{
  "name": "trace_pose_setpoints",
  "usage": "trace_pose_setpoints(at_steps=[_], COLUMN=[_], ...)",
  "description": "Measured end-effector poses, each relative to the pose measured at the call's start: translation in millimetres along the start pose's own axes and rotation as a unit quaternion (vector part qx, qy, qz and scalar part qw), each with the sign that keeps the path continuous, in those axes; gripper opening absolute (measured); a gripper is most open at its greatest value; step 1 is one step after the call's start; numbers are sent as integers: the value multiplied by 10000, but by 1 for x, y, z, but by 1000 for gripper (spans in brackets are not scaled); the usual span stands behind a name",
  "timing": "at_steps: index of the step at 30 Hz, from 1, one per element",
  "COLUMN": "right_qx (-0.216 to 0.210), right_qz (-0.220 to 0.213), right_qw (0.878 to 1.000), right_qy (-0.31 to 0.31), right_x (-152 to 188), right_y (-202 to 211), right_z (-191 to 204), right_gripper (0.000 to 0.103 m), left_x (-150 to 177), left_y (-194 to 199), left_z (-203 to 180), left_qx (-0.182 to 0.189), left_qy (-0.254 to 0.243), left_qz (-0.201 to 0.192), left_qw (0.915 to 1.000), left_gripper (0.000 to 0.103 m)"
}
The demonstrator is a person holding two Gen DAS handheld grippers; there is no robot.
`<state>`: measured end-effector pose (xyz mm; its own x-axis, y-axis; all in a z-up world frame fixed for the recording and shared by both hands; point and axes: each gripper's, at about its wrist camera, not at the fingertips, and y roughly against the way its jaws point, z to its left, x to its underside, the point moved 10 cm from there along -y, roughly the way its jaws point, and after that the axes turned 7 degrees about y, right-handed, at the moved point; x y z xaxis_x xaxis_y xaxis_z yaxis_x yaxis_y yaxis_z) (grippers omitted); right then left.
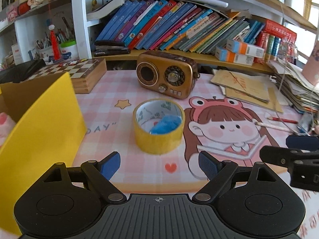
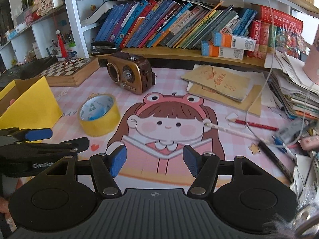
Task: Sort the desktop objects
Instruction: 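Move the left tool to the yellow tape roll while the right tool approaches it, then grasp the tape roll rim with the left tool while the right tool grasps the blue cloth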
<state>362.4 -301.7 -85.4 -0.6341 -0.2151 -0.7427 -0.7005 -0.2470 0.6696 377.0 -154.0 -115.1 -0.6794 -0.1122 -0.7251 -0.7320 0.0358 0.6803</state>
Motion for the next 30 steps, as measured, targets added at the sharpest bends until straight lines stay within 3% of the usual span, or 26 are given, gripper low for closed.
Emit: trace_pose_setpoints(at_steps=[12, 24, 27, 30], right_qx=[-118, -68, -68, -63], right_qz=[90, 188, 191, 186], right_qw=[9999, 9998, 9998, 9998], right_qy=[7, -2, -16, -21], right_x=[-7, -6, -6, -6], right_y=[-25, -30, -30, -29], right_z=[-10, -16, -16, -16], right_gripper=[62, 64, 64, 64], left_x=[-22, -21, -22, -22], left_y=[-55, -90, -90, -84], left_z=[-1, -15, -14, -16], left_qx=[-173, -246, -164, 126], left_qy=[-51, -427, -450, -306], left_qz=[-89, 8, -58, 17], left_qw=[9998, 9988, 9988, 9995], left_gripper=[93, 92, 83, 83])
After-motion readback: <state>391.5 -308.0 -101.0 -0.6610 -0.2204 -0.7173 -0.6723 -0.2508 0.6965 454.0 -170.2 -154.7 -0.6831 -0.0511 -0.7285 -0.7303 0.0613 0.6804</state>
